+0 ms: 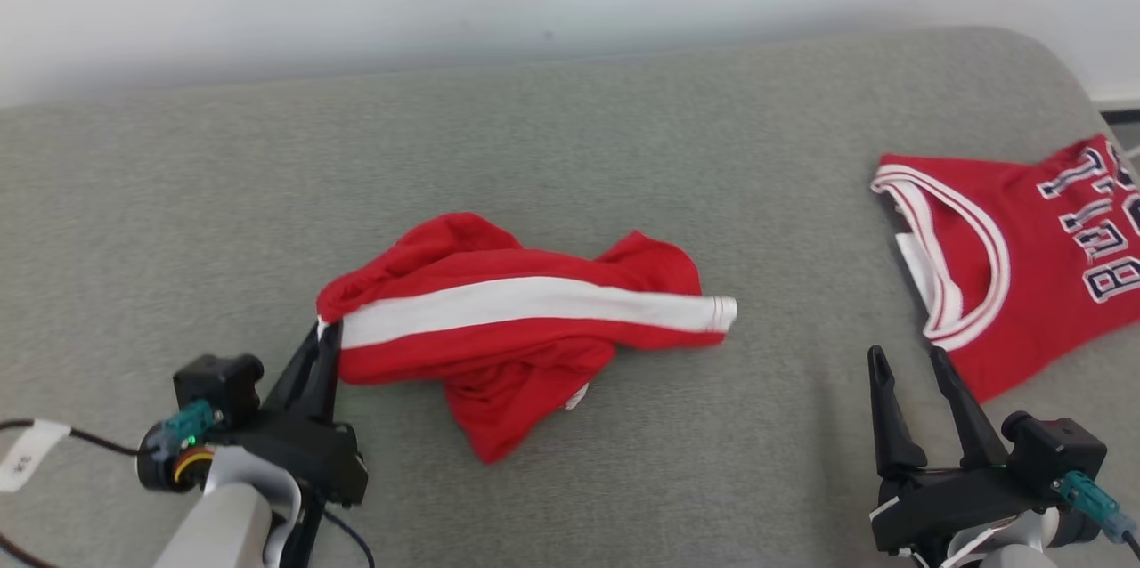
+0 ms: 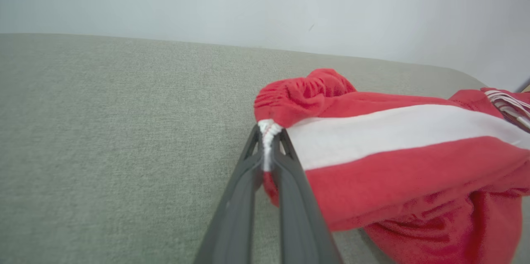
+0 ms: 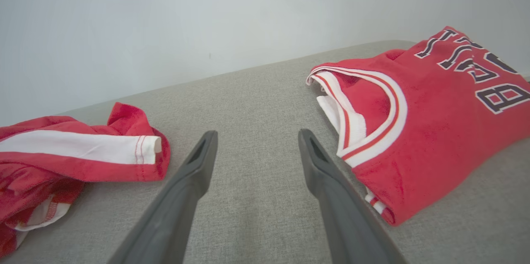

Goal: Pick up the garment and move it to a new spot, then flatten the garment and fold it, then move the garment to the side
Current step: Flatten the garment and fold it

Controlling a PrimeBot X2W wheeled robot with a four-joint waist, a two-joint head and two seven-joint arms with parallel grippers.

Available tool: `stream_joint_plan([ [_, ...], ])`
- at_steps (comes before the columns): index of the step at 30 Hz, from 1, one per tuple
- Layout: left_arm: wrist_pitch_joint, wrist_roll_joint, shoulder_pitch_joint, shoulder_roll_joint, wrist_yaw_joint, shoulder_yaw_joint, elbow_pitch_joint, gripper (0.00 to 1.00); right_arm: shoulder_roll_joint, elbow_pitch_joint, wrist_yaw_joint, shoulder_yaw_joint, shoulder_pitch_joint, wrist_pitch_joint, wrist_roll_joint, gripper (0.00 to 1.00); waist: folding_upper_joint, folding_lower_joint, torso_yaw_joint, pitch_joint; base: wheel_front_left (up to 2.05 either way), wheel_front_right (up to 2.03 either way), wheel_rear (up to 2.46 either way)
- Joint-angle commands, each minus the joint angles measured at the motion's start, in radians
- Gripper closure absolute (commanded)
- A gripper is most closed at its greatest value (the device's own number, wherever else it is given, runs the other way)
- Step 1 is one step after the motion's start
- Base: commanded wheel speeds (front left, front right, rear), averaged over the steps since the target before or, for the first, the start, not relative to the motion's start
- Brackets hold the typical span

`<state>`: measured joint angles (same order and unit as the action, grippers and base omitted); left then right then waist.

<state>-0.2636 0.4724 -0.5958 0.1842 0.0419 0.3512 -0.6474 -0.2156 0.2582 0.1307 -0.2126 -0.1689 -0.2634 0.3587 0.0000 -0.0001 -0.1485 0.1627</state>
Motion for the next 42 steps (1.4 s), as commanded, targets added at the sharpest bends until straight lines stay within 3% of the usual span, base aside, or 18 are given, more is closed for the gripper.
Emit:
stream_joint_plan([
  [1, -0.001, -0.02, 0.038, -0.001, -0.005, -0.019, 0.014, 1.0, 0.003, 0.001, 0.0, -0.004, 0.014, -0.001, 0.0, 0.0, 0.0, 0.0001, 0.06, -0.038, 0.0, 0.0, 0.0],
  [7, -0.001, -0.106, 0.169, -0.041, 0.039, -0.082, 0.117, 1.0, 0.015, 0.015, 0.0, -0.016, 0.034, -0.001, 0.005, 0.0, 0.0, 0.0001, 0.13, -0.064, 0.0, 0.0, 0.0],
  [12, -0.001, -0.142, 0.247, -0.072, 0.075, -0.094, 0.178, 1.0, 0.021, 0.032, 0.0, -0.035, 0.043, -0.001, 0.006, 0.0, 0.0, 0.0001, 0.139, -0.1, 0.0, 0.0, 0.0],
  [26, -0.001, -0.132, 0.316, -0.082, 0.088, -0.058, 0.196, 1.0, 0.028, 0.049, 0.0, -0.074, 0.053, -0.001, 0.024, 0.0, 0.0, 0.0001, 0.129, -0.167, 0.0, 0.0, 0.0],
  [27, -0.001, -0.13, 0.313, -0.083, 0.088, -0.061, 0.186, 0.96, 0.029, 0.05, 0.0, -0.078, 0.049, -0.001, 0.025, 0.0, 0.0, 0.0001, 0.13, -0.168, 0.0, 0.0, 0.0],
  [29, -0.001, -0.128, 0.309, -0.084, 0.088, -0.066, 0.173, 0.15, 0.032, 0.052, 0.0, -0.085, 0.041, -0.001, 0.026, 0.0, 0.0, 0.0001, 0.132, -0.166, 0.0, 0.0, 0.0],
  [30, -0.001, -0.124, 0.308, -0.085, 0.088, -0.069, 0.167, 0.0, 0.033, 0.053, 0.0, -0.087, 0.038, -0.001, 0.026, 0.0, 0.0, 0.0001, 0.133, -0.164, 0.0, 0.0, 0.0],
  [42, -0.001, -0.138, 0.364, -0.101, 0.088, -0.142, 0.179, 0.0, 0.034, 0.065, 0.0, -0.083, 0.048, -0.001, 0.037, 0.0, 0.0, 0.0001, 0.138, -0.187, 0.0, 0.0, 0.0],
])
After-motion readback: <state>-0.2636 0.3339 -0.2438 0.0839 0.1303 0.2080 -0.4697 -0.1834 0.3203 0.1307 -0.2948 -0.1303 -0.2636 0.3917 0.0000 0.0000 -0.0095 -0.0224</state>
